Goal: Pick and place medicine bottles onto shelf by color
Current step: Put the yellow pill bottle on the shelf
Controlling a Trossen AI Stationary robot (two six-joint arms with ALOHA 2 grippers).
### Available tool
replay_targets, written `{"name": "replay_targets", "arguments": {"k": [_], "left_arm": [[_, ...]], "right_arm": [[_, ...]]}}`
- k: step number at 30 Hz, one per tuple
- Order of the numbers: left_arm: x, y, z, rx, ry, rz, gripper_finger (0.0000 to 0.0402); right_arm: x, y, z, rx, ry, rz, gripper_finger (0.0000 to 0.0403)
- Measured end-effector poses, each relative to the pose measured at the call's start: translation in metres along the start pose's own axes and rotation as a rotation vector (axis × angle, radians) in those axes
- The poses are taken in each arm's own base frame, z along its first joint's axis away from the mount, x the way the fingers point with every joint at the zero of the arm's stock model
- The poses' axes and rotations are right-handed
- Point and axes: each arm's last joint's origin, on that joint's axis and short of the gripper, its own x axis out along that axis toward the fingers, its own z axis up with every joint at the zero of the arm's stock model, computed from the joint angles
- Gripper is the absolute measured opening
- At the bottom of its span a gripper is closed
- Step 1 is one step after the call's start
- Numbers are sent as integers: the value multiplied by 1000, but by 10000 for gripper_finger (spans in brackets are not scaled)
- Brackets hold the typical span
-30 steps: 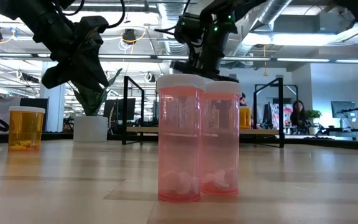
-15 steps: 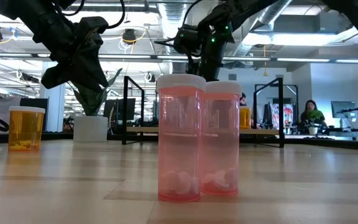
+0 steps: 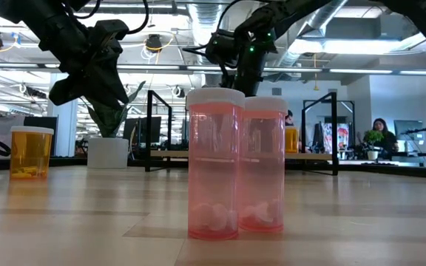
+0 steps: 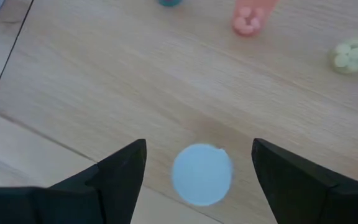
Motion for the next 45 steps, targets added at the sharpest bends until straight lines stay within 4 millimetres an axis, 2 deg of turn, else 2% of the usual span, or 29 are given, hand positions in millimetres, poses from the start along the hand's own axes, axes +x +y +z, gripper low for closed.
{"name": "replay_targets", "arguments": {"k": [17, 32, 38, 45], "left_arm": [[0, 0, 0, 0, 0, 0, 83], [0, 0, 0, 0, 0, 0, 83], [0, 0, 0, 0, 0, 0, 83], [0, 0, 0, 0, 0, 0, 83]], "right_arm": [[0, 0, 0, 3, 0, -2, 241], [-1, -3, -3, 10, 26, -31, 142], [-1, -8, -3, 35, 44, -61, 132], [0, -24, 5, 116, 75, -123, 137]]}}
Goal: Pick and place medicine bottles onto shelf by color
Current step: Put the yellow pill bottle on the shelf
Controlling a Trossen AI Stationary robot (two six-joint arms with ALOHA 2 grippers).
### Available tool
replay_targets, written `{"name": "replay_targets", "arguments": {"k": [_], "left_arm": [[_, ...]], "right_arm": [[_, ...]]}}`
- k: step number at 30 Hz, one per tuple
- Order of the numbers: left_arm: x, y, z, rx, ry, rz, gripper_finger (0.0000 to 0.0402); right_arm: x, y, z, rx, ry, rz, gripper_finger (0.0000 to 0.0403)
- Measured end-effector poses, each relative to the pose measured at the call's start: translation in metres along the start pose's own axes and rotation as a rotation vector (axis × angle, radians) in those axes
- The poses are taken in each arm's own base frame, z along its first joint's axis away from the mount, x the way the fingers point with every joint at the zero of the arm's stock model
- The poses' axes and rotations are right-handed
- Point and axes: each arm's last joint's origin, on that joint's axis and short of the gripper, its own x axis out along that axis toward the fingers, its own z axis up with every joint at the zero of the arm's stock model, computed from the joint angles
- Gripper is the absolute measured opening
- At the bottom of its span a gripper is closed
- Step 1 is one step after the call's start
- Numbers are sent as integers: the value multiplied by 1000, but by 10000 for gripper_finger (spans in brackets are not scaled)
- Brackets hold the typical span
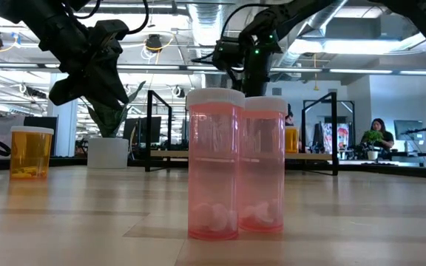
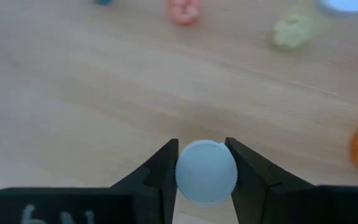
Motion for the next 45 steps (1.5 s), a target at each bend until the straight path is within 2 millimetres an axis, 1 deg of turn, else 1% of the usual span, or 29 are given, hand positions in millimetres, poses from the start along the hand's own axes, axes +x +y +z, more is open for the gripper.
{"name": "replay_targets", "arguments": {"k": [3, 8, 16, 24, 28, 35, 45], "left_arm": [[0, 0, 0, 0, 0, 0, 83], [0, 0, 0, 0, 0, 0, 83], [0, 0, 0, 0, 0, 0, 83], [0, 0, 0, 0, 0, 0, 83], [0, 0, 0, 0, 0, 0, 83], [0, 0, 0, 0, 0, 0, 83], [0, 0, 0, 0, 0, 0, 83]], "right_arm": [[-2, -8, 5, 39, 15, -21, 133], [-6, -15, 9, 76, 18, -43, 132], [-7, -19, 9, 110, -15, -98, 135], [-7, -21, 11, 163, -63, -132, 137], [-3, -21, 12, 197, -77, -145, 138], [-3, -19, 14, 203, -122, -148, 138], [-4, -17, 12, 196, -129, -136, 139]]}}
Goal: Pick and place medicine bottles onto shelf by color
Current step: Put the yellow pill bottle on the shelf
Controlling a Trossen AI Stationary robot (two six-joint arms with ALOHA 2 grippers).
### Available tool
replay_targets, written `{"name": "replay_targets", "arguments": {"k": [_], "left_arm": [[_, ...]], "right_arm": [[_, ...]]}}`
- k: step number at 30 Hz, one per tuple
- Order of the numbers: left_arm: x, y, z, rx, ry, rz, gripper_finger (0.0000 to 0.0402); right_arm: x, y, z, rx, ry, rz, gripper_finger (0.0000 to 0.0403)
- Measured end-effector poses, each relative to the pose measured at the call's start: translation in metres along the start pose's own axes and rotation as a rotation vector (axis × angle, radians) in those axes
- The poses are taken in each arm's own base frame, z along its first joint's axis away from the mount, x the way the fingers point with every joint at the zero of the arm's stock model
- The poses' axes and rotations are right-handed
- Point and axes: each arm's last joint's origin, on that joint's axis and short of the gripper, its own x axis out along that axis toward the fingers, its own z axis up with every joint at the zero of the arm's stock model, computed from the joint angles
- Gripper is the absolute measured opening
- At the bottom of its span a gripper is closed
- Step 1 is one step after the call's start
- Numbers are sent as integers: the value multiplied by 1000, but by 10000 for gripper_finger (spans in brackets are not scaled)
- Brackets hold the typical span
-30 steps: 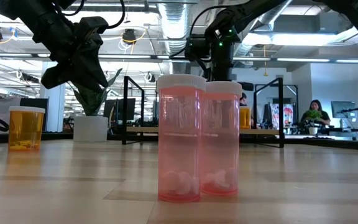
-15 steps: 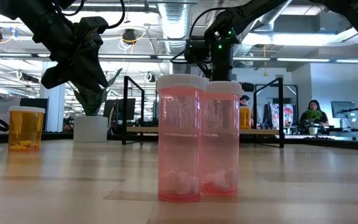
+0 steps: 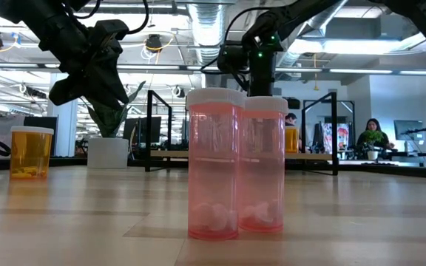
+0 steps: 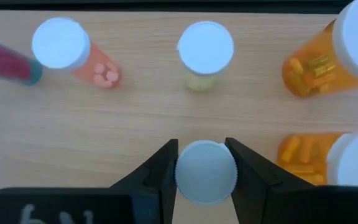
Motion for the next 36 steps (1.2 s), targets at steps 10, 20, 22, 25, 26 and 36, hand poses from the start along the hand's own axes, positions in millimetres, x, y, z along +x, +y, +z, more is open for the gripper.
{"name": "replay_targets", "arguments": {"k": [10, 20, 22, 25, 26, 36], "left_arm": [[0, 0, 0, 0, 0, 0, 83], [0, 0, 0, 0, 0, 0, 83], [0, 0, 0, 0, 0, 0, 83], [0, 0, 0, 0, 0, 0, 83], [0, 0, 0, 0, 0, 0, 83], [0, 0, 0, 0, 0, 0, 83]], "right_arm": [[-2, 2, -4, -11, -9, 1, 139], [-3, 3, -7, -20, -13, -1, 141], [0, 5, -10, -27, -18, -9, 141], [3, 5, -11, -34, -14, -21, 143], [2, 5, -11, -31, -16, -18, 143], [3, 3, -9, -30, -33, -38, 144]]}}
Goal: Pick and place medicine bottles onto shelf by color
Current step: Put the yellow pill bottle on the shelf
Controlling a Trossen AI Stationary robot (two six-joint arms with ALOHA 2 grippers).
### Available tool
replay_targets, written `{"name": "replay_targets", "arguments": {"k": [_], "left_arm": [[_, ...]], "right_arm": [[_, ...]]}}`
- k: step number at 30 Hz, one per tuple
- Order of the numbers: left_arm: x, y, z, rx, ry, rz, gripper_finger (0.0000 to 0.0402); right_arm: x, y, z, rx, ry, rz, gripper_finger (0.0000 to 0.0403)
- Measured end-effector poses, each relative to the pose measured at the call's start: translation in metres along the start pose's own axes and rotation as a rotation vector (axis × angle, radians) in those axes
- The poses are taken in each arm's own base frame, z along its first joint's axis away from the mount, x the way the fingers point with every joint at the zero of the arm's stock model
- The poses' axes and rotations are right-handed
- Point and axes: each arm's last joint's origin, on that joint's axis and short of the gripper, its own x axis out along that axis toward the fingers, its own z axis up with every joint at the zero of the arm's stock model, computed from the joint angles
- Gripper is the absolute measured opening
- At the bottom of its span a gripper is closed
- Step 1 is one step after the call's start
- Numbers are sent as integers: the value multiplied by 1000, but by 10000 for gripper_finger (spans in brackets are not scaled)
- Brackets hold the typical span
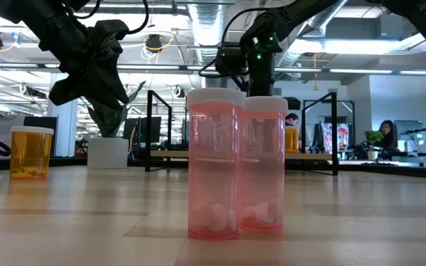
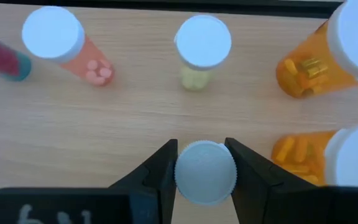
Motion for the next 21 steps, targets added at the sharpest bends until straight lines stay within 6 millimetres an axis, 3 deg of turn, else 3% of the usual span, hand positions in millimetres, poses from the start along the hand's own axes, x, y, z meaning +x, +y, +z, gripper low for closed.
{"name": "replay_targets", "arguments": {"k": [21], "left_arm": [[0, 0, 0, 0, 0, 0, 83]], "right_arm": [[6, 1, -2, -2, -19, 24, 144]]}}
